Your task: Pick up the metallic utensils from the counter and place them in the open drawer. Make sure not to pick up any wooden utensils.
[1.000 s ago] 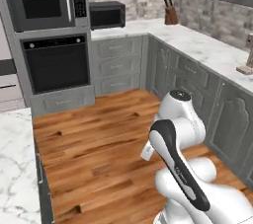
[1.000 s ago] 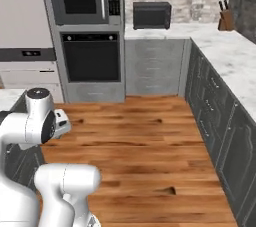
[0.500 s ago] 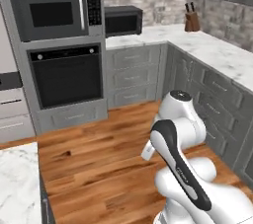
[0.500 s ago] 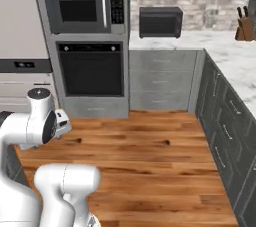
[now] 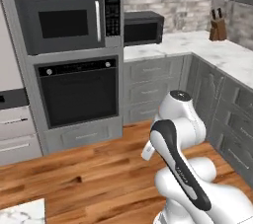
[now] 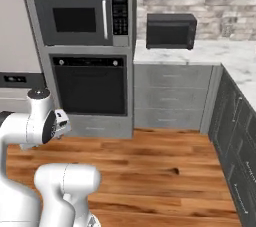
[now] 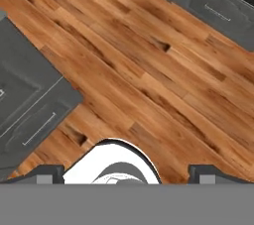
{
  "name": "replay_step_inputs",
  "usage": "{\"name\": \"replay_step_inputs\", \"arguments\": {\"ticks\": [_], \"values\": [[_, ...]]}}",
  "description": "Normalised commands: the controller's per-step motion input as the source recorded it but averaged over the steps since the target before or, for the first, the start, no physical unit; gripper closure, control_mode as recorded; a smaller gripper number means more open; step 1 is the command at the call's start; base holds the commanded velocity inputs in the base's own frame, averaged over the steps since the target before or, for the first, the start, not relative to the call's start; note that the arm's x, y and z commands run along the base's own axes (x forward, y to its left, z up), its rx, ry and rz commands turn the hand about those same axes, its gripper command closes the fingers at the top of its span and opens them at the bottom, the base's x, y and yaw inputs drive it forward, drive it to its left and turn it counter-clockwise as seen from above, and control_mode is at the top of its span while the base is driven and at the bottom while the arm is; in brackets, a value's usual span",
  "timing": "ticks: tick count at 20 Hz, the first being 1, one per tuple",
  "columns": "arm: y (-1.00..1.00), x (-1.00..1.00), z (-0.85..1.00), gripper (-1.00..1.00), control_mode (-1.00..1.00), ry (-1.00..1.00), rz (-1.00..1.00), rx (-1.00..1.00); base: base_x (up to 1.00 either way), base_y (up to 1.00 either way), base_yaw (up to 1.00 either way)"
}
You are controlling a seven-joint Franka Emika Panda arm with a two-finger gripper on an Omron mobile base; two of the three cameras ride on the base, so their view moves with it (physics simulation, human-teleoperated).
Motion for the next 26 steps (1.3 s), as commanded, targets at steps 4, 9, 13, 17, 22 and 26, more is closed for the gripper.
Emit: {"name": "replay_step_inputs", "arguments": {"ticks": [4,9,13,17,22,26], "values": [[0.0,0.0,0.0,-1.0,1.0,0.0,0.0,0.0,1.0,0.03,0.32],[0.0,0.0,0.0,-1.0,1.0,0.0,0.0,0.0,1.0,0.0,0.58],[0.0,0.0,0.0,-1.0,1.0,0.0,0.0,0.0,1.0,0.0,0.65],[0.0,0.0,0.0,-1.0,1.0,0.0,0.0,0.0,0.87,0.0,0.72],[0.0,0.0,0.0,-1.0,1.0,0.0,0.0,0.0,0.63,0.0,0.78],[0.0,0.0,0.0,-1.0,1.0,0.0,0.0,0.0,0.65,0.0,0.78]]}}
